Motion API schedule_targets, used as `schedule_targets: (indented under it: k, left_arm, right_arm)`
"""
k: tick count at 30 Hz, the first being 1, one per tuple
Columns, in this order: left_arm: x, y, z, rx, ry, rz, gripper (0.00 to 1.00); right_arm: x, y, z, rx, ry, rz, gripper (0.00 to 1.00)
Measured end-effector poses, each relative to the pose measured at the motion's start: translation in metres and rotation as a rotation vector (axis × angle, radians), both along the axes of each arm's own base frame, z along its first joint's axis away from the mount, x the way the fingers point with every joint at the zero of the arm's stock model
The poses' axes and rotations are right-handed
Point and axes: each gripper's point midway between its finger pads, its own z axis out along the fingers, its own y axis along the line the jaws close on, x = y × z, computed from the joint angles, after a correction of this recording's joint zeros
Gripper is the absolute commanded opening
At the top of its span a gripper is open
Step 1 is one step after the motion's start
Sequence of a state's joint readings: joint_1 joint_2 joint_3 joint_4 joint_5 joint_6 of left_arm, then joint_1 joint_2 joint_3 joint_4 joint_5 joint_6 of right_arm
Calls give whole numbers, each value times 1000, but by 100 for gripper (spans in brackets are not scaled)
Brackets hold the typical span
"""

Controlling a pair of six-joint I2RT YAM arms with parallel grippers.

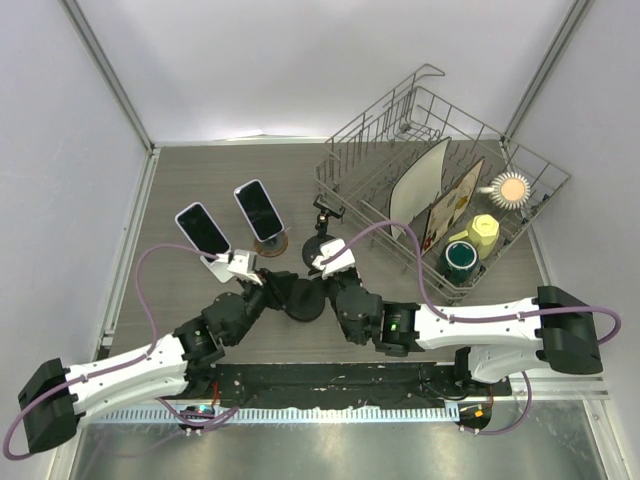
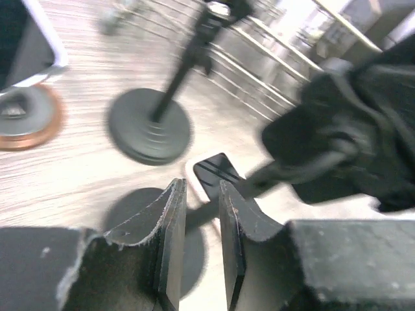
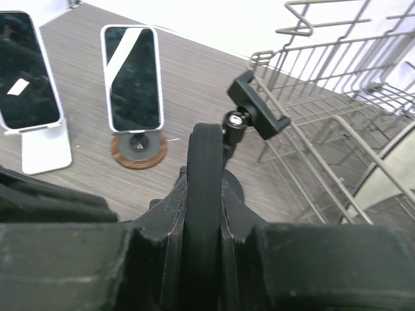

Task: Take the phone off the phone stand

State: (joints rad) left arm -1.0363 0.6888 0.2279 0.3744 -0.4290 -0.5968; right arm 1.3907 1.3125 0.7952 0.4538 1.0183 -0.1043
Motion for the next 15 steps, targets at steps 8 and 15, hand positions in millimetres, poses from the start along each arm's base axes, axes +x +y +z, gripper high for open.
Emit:
schedule_targets:
  k: [8,15]
  left_arm:
    - [19,30,-16,75,-14,140,26]
    - [1,1,-7,165,-150,-95,57]
  right_arm:
    - [2,-15,-1,-33,-6,-33,1]
    - [-4,0,-2,-36,-1,55,1]
